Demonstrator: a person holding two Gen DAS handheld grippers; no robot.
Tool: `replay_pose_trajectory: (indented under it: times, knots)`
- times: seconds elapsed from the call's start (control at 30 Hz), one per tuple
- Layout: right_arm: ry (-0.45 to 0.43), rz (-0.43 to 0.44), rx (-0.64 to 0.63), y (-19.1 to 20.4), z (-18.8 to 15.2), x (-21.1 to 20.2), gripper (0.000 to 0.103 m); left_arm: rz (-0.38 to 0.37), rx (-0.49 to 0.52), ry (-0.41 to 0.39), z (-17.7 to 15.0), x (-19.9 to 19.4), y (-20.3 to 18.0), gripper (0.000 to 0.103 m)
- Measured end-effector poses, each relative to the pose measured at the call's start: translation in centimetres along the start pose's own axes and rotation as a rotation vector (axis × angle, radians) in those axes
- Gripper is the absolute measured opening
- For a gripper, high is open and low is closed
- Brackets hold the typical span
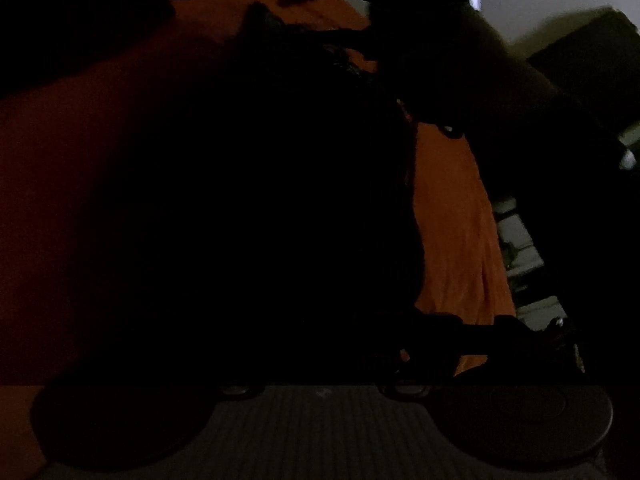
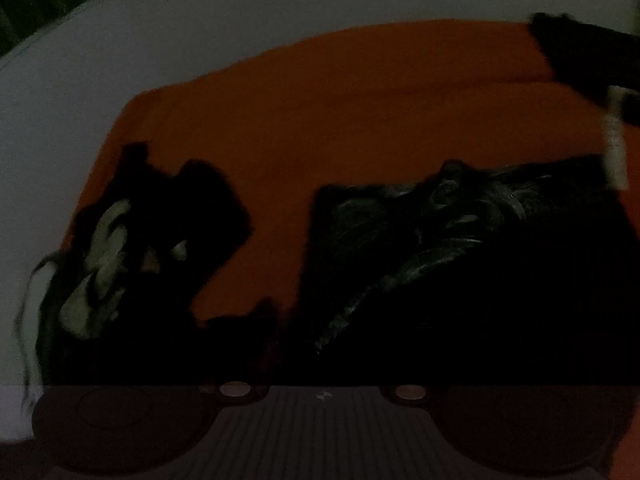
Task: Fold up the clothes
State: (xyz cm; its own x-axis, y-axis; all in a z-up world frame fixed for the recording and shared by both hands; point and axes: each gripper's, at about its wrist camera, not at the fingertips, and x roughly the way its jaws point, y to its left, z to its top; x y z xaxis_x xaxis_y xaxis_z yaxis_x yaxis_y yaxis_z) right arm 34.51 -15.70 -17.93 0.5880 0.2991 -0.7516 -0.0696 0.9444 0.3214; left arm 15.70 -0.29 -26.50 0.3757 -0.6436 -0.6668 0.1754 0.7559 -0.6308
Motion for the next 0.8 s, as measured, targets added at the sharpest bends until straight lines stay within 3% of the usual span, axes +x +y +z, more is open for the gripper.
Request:
replay_pose_trajectory:
  times: [0.13, 0.3, 0.47, 0.57, 0.67, 0.7, 0.73, 0.77, 0.8]
  knots:
    - [-0.097, 0.034, 0.005, -1.0, 0.3, -5.0, 0.078, 0.038, 0.016, -0.014, 0.0, -0.6, -1.3, 0.087]
    - [-0.158, 0.029, 0.056, -5.5, -1.5, -12.4, 0.084, 0.078, 0.070, -0.066, 1.0, -2.5, -3.6, 0.087]
    - [-0.162, 0.004, 0.136, -12.5, -9.2, -17.2, 0.089, 0.174, 0.167, -0.080, 3.5, -0.7, -5.9, 0.092]
    - [-0.139, -0.054, 0.164, -15.6, -13.8, -17.2, 0.091, 0.231, 0.226, -0.088, 5.1, 0.3, -7.3, 0.092]
    - [-0.153, -0.058, 0.227, -17.7, -17.8, -17.2, 0.091, 0.289, 0.284, -0.096, 6.6, 1.4, -8.7, 0.092]
    - [-0.170, -0.040, 0.250, -18.1, -19.1, -17.3, 0.090, 0.308, 0.304, -0.099, 7.1, 1.7, -9.2, 0.092]
    - [-0.185, -0.026, 0.261, -18.1, -20.2, -17.3, 0.081, 0.323, 0.323, -0.098, 6.9, 2.3, -9.5, 0.092]
    - [-0.199, -0.014, 0.270, -18.0, -21.1, -17.3, 0.063, 0.328, 0.345, -0.094, 6.4, 3.2, -10.1, 0.090]
    - [-0.213, -0.001, 0.279, -17.8, -22.1, -17.3, 0.052, 0.323, 0.367, -0.093, 5.7, 4.0, -10.7, 0.074]
